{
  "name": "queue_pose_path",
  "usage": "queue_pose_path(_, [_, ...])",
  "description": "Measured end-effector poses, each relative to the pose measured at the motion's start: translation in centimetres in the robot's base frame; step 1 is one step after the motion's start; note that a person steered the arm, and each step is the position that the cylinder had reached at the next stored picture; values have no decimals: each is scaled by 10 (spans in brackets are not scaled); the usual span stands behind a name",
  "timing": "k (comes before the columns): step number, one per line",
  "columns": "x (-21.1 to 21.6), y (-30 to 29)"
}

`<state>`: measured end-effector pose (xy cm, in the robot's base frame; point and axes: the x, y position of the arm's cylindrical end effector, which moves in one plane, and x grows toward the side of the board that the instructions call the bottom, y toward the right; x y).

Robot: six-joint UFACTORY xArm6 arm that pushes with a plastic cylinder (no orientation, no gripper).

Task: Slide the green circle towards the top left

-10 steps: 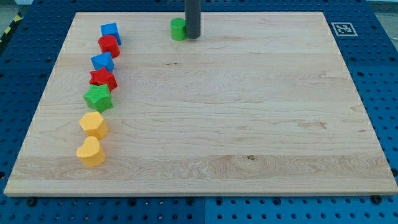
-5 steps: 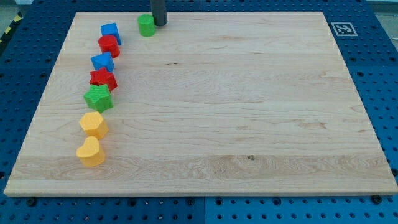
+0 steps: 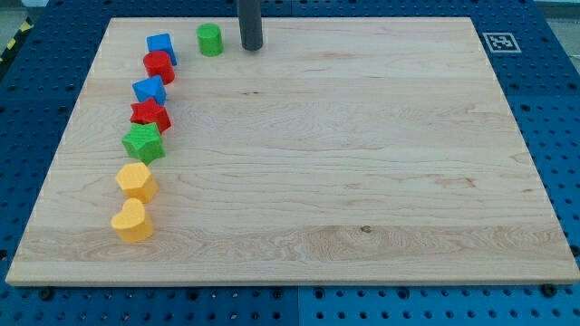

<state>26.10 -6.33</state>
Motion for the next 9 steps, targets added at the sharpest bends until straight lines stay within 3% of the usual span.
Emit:
queue_pose_path(6, [2, -64])
queue_pose_path(9, [-17, -101])
